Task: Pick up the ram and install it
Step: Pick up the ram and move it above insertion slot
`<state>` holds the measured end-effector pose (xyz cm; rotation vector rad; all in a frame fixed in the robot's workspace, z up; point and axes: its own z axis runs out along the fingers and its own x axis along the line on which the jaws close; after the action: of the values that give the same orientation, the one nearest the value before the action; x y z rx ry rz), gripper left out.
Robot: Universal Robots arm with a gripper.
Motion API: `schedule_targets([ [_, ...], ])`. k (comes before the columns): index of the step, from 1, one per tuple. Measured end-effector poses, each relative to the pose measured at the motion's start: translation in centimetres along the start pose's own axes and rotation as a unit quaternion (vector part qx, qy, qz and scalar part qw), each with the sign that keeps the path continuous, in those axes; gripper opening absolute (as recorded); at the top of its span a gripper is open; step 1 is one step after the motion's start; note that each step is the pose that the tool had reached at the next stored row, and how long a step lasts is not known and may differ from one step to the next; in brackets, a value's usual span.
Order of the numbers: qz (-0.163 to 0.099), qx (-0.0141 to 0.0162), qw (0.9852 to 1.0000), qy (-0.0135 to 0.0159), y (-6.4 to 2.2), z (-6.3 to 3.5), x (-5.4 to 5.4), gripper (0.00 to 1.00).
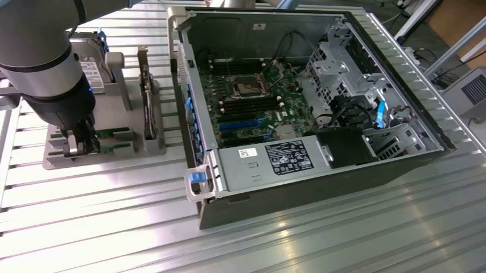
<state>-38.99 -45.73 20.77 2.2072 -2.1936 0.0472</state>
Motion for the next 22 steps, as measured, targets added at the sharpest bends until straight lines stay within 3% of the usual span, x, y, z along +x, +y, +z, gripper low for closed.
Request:
schedule_targets([
  [10, 0.000, 0.0000, 1.0000, 0.0000, 0.00, -0.10, 0.0, 0.12],
  [22, 0.000, 0.0000, 1.0000, -0.0002, 0.00, -1.76, 0.1, 0.12],
])
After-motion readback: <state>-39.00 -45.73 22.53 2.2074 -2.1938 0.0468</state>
